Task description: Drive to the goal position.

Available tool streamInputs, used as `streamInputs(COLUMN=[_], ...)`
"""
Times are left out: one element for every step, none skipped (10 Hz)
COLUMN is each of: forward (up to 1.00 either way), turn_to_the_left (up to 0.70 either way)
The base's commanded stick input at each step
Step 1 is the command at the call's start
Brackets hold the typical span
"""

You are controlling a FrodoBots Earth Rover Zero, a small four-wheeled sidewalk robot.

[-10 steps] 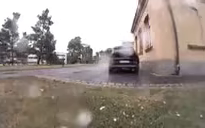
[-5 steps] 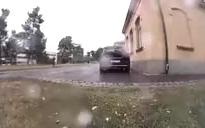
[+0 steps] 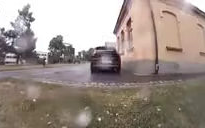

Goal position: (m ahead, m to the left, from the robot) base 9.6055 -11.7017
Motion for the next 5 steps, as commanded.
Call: streamInputs(forward=[0.00,0.00,0.00,0.00,0.00], turn_to_the_left=[-0.85,-0.85,-0.85,-0.85,-0.85])
